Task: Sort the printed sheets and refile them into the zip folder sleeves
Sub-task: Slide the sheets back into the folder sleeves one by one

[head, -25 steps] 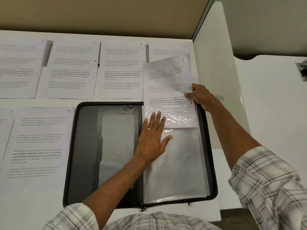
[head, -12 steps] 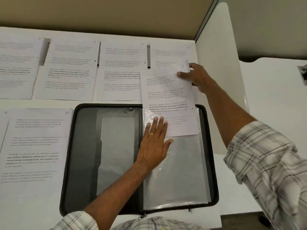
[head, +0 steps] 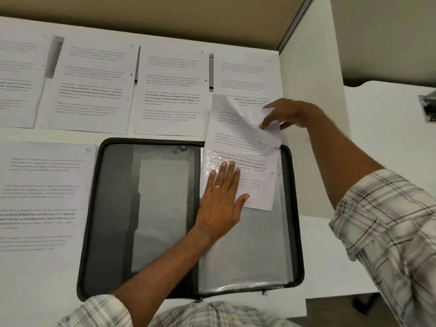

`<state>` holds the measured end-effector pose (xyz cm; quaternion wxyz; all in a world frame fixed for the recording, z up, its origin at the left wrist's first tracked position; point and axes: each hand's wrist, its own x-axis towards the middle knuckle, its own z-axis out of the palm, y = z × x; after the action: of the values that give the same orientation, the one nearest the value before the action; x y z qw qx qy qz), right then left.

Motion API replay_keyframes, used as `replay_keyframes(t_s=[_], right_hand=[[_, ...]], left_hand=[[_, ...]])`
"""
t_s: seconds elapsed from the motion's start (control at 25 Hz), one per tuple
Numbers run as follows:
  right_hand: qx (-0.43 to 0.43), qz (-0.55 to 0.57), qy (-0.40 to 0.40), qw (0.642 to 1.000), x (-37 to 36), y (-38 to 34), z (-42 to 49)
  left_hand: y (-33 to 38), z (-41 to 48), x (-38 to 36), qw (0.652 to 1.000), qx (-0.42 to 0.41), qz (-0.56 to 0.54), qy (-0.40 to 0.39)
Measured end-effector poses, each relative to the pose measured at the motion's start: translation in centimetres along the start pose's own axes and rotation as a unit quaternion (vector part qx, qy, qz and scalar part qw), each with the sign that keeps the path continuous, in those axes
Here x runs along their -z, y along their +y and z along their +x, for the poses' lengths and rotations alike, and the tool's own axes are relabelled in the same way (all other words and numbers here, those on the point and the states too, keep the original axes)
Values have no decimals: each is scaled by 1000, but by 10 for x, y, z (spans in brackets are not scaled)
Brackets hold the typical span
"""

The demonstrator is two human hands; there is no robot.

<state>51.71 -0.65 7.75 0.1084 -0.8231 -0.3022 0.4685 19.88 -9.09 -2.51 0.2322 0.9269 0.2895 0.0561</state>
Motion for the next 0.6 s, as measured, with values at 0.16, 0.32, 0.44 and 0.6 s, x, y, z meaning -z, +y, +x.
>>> replay_keyframes(t_s=[0.16, 0.32, 0.44, 0.6], right_hand=[[63, -62, 27, 996, 13, -27, 1], [130, -244, -15, 961, 13, -56, 18], [161, -307, -40, 937, 10, -72, 30], [190, -298, -67, 933, 0, -77, 41]], left_hand=[[5, -8, -7, 1000, -13, 8, 12], [4, -9, -13, 1000, -18, 12, -4], [6, -8, -17, 999, -15, 33, -11], [8, -10, -20, 999, -8, 42, -1]])
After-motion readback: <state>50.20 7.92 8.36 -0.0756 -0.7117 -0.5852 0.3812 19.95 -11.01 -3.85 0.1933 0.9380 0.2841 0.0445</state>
